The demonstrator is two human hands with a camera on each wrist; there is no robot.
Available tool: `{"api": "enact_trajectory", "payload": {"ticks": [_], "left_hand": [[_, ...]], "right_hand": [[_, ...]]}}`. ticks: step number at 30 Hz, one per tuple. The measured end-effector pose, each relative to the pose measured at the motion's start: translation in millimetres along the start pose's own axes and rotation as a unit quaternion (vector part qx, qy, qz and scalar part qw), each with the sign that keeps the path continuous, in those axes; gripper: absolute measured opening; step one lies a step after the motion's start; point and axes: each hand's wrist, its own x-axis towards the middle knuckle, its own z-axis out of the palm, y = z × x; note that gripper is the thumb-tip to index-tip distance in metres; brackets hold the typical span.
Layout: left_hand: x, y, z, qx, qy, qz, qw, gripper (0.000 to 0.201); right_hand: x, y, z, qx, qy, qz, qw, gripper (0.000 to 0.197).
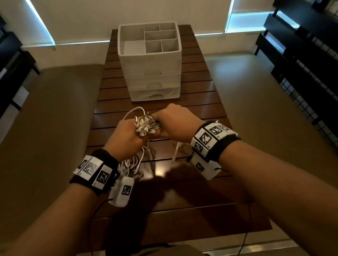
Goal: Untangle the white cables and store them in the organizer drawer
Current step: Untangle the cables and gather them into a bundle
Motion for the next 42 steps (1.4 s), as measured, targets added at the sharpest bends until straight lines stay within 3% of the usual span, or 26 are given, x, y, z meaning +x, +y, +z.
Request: {"api": "enact_trajectory", "payload": {"ticks": [4, 6, 9, 16, 23, 26, 29, 31, 35, 42], "left_hand": [[2, 12, -12, -0.006, 0.011, 0.017, 1.0, 0.04], [2, 16, -15, -0.001, 0.023, 0.031, 0.999, 0.038], [1, 12, -20, 0.006, 0.039, -0.006, 0.999, 0.017], [-9, -6, -32, 0.021, 0.039, -0.049, 0.998, 0.026], [-4, -6, -28, -0.006, 0.034, -0.074, 0.997, 0.032], [-5, -7, -28, -0.003, 0.038, -0.069, 0.997, 0.028], [-5, -14, -32, -0.018, 0.055, -0.089, 0.994, 0.028], [-5, -17, -32, -0.016, 0.057, -0.099, 0.993, 0.036], [-4, -14, -29, -0.018, 0.065, -0.109, 0.992, 0.031], [-5, -12, -28, -0.033, 0.067, -0.104, 0.992, 0.026]], "right_hand": [[1, 9, -2, 0.066, 0.008, -0.009, 0.998, 0.044], [1, 17, 0, 0.067, 0.008, 0.001, 0.998, 0.045], [-7, 40, 3, 0.039, 0.005, 0.029, 0.999, 0.038], [-41, 100, 12, 0.024, 0.051, 0.107, 0.993, 0.034], [-43, 99, 10, -0.041, 0.043, 0.158, 0.986, 0.034], [-45, 101, 12, -0.058, 0.044, 0.144, 0.987, 0.039], [-50, 109, 12, -0.04, -0.003, 0.164, 0.986, 0.046], [-52, 114, 13, -0.029, -0.016, 0.186, 0.982, 0.042], [-52, 120, 20, -0.02, 0.017, 0.194, 0.981, 0.029], [-56, 127, 24, -0.016, -0.017, 0.229, 0.973, 0.026]]}}
